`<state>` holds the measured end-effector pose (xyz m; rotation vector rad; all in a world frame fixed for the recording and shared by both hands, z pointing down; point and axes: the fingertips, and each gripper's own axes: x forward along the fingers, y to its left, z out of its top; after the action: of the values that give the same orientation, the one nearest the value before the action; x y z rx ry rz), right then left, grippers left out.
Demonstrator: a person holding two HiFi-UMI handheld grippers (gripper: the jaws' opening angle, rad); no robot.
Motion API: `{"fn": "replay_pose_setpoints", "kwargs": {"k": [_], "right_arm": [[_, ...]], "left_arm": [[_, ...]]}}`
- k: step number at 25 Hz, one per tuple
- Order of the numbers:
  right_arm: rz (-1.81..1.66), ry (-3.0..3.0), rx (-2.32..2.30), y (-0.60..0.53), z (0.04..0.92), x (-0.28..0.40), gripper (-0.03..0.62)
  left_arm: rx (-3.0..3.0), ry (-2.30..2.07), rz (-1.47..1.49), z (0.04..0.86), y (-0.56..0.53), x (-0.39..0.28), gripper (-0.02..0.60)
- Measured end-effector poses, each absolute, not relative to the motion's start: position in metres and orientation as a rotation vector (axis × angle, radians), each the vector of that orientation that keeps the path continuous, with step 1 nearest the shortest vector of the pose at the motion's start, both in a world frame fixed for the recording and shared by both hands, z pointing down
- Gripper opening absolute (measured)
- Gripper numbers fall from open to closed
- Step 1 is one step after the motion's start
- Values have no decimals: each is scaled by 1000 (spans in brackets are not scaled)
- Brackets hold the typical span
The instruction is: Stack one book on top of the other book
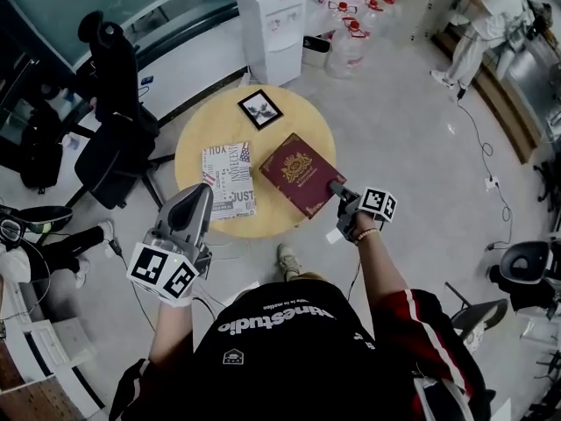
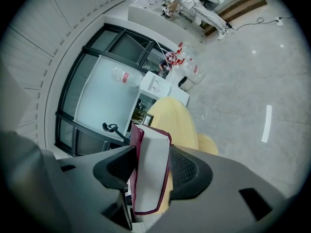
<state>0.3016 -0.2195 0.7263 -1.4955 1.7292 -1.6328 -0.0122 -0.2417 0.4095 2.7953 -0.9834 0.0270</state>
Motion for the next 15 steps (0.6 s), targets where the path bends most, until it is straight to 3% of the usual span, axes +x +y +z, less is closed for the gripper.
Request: {"fn": "replay_pose_setpoints", "kwargs": {"k": [15], "right_arm": [[-1663, 1825, -1387, -253, 711, 229, 236]], "left_arm": [[2743, -1180, -13, 406, -231, -83, 17]]}}
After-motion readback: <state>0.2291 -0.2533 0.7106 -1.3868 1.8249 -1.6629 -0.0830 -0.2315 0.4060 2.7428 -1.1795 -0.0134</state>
